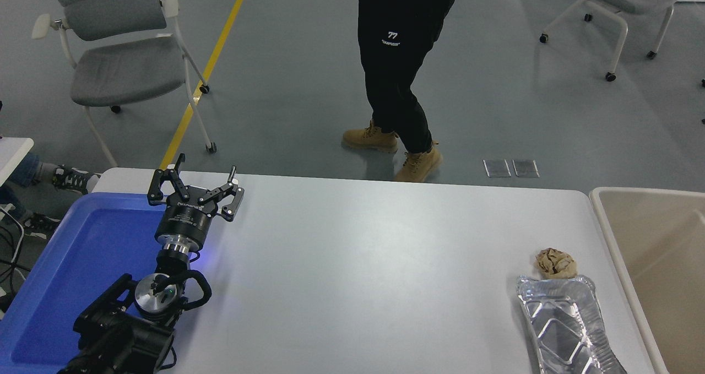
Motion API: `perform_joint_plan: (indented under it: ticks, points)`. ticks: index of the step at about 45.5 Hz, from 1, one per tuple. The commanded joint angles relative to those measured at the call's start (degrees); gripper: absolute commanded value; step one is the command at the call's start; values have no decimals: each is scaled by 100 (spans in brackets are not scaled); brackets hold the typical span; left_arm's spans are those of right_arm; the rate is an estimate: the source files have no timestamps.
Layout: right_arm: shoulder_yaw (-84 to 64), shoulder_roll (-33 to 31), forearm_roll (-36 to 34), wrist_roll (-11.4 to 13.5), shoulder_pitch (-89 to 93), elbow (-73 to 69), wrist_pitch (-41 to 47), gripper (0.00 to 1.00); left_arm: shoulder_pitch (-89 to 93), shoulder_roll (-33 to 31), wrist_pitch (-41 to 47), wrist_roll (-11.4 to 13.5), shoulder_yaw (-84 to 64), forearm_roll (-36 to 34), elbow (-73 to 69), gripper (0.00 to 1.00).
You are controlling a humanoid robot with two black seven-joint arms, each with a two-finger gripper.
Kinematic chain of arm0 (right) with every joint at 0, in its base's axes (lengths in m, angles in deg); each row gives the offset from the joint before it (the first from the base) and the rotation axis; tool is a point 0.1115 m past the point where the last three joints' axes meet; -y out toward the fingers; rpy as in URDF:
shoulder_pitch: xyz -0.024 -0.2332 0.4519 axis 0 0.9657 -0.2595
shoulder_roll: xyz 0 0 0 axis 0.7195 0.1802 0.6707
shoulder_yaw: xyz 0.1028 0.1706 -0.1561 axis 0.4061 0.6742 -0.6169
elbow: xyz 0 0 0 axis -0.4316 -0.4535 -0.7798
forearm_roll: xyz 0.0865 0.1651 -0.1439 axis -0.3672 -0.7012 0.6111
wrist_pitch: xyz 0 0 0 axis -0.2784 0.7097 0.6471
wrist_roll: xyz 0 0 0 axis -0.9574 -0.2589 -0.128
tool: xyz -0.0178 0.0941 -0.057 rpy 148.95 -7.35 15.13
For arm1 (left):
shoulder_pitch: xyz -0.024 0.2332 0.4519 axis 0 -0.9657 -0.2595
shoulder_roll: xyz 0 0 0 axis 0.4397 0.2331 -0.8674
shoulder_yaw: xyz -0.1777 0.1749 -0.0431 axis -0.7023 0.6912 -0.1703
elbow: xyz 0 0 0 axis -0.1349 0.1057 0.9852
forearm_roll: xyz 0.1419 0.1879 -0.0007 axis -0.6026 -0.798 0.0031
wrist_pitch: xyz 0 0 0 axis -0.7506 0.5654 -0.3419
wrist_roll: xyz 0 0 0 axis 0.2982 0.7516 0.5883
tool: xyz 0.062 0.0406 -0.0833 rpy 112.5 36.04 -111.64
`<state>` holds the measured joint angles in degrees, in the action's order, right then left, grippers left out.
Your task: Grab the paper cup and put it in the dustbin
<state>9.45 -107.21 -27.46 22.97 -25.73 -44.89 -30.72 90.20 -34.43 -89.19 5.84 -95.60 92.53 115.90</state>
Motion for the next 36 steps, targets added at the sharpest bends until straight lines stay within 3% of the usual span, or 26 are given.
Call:
perform_joint_plan:
  ticks: [1, 11, 19, 36]
  points:
    - [-1714, -333, 331, 0, -1508, -1301, 24, 100, 0, 0, 0, -1, 0, -1, 0, 99]
    - [-3999, -184, 375, -1, -3582, -2461, 138, 100, 0, 0, 0, -1, 0, -1, 0, 99]
    - [-5345, 255, 411, -9, -5041, -3507, 831, 100, 0, 0, 0, -1, 0, -1, 0, 99]
    - [-6102, 1704, 314, -9, -6589, -4923, 2422, 100, 0, 0, 0, -1, 0, -1, 0, 99]
